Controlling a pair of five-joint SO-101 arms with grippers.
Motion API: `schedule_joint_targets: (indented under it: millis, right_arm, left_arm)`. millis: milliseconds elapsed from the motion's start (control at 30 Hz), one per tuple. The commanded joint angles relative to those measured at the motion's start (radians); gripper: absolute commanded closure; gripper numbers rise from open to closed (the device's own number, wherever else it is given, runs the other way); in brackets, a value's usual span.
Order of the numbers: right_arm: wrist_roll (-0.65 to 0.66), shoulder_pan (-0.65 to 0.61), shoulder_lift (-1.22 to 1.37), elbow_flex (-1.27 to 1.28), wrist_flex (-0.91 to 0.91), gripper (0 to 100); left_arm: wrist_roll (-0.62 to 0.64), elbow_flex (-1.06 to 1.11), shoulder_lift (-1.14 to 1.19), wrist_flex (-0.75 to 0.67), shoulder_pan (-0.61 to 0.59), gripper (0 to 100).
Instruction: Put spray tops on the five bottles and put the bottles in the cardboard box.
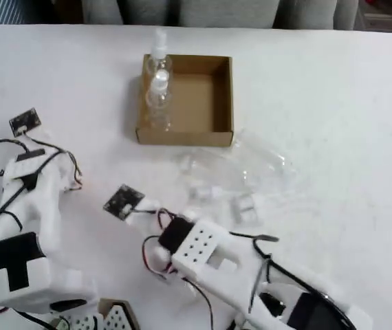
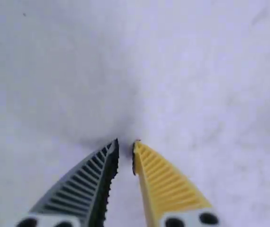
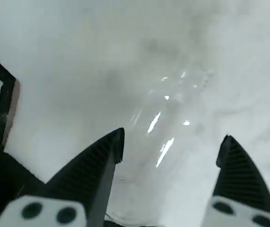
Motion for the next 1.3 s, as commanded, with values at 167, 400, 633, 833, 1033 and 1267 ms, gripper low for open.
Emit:
schedule_joint_targets:
  millis: [167,400,633,833,1033,1267]
  right_arm:
    - [-0.011,-0.038,0.139,0.035,-0.136,71.5]
    - [-0.003,0.079,0.18,-0.043,-0.143,98.5]
    - [-0.014,0.225,0.148,-0.186,-0.148,98.0]
    - [-0.318,0.292,0.211,-0.313,-0.234,98.3]
    - [-0.509,0.274,0.364,-0.316,-0.446,98.1]
    - [-0.532,0.272,0.389,-0.321,-0.461,85.6]
  left_arm:
    - [0.006,-0.051,0.001,0.014,-0.005,93]
    - [0.006,-0.051,0.001,0.014,-0.007,93]
    - [0.006,-0.051,0.001,0.015,-0.005,93]
    - [0.006,-0.051,0.001,0.017,-0.005,93]
    - [0.006,-0.051,0.001,0.018,-0.007,93]
    - [0.006,-0.051,0.001,0.018,-0.005,93]
